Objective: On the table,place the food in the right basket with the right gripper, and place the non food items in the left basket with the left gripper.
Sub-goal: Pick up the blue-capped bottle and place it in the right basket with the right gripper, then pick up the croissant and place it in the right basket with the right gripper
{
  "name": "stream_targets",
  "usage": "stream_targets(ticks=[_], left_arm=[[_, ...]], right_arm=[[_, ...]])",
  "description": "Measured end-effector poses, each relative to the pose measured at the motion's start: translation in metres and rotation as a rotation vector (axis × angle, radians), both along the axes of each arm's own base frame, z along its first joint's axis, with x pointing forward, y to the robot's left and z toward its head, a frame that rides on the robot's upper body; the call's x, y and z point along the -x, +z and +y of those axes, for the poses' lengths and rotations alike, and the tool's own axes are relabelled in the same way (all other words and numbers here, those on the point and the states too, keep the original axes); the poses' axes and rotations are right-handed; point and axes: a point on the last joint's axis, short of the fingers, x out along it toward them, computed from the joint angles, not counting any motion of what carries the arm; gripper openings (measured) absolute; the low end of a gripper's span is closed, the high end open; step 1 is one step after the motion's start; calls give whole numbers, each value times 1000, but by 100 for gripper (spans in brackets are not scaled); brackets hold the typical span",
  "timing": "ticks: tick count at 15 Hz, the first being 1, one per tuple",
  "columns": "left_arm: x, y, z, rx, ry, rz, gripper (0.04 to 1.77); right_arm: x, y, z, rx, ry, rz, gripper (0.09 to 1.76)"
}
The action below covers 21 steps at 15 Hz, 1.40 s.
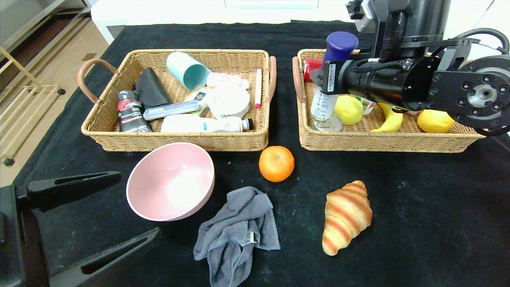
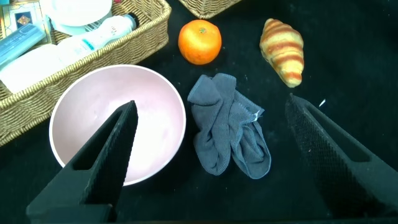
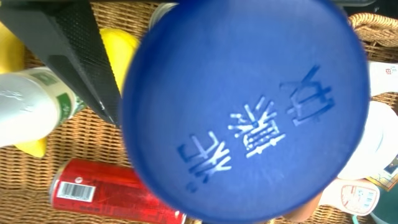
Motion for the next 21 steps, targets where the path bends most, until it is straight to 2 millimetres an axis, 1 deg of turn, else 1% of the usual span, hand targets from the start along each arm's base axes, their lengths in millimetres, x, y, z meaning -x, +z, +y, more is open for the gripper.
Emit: stream_targets(ticks=[2,4,9,13,16,18,21], left_arm=[[0,0,0,0,0,0,172],[0,0,0,-3,0,-1,172],[-1,-3,0,-13,0,4,172],[-2,-4,-1,-17,0,11,172],[-2,-5,-1,-23,-1,8,172],[-1,-5,-1,-22,-1,6,172],[-1,-5,-1,-22,-1,7,172]], right_arm=[[8,1,-2,3,6,6,151],[20,-2,-5,16,17,26,155],[57,-16,-17,44,48,87,163],[81,-27,-31,61,57,131,166],[95,-33,-41,76,57,157,168],[107,-37,-47,99,59,201,168],[129,-38,-51,111,12,266,169]])
